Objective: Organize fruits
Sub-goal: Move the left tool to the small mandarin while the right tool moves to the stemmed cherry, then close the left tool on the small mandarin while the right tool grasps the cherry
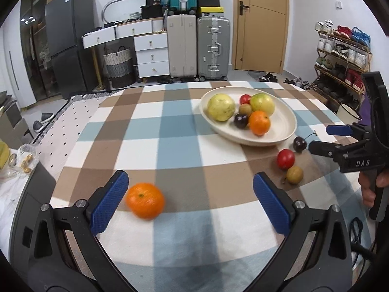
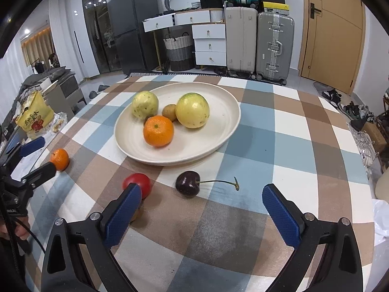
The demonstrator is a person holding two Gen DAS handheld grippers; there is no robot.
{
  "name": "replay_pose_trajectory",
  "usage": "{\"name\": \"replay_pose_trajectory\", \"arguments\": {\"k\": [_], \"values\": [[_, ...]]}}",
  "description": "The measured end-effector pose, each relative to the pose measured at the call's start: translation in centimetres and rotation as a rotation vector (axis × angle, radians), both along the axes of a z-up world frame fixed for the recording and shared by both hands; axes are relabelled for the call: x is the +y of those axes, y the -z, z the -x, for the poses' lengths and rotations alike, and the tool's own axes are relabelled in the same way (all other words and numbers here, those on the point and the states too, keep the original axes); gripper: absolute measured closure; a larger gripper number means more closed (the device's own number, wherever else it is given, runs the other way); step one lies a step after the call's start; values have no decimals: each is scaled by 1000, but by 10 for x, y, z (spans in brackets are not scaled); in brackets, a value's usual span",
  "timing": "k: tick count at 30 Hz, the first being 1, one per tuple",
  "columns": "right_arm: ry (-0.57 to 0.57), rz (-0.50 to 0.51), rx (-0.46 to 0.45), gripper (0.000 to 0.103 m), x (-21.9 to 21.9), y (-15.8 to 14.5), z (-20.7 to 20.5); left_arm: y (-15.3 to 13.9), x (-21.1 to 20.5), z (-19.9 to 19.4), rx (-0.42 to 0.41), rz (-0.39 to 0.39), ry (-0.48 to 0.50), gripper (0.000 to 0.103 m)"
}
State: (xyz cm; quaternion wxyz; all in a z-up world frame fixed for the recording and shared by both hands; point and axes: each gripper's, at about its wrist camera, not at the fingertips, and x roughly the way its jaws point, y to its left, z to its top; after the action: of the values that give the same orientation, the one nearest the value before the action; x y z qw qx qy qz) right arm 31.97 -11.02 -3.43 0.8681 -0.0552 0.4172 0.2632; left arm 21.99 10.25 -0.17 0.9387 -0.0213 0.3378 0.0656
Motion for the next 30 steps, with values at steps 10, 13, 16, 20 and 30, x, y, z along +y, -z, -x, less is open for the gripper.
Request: {"name": "replay_pose_trajectory", "arguments": {"k": [10,13,16,20,30], "values": [[22,-18,2,1,-8,-1,-5,10,32,7,21,54,-53,1],[16,-23,17,2,-7,1,-6,17,37,4,54,54,-70,1],[11,-28,29,3,-6,3,-8,22,44,1,78,93,-83,1],[21,-33,55,9,-6,8,-10,33,52,-6,133,137,-91,4],[2,-38,106,23,2,16,-16,41,53,-14,152,215,-70,61]]}}
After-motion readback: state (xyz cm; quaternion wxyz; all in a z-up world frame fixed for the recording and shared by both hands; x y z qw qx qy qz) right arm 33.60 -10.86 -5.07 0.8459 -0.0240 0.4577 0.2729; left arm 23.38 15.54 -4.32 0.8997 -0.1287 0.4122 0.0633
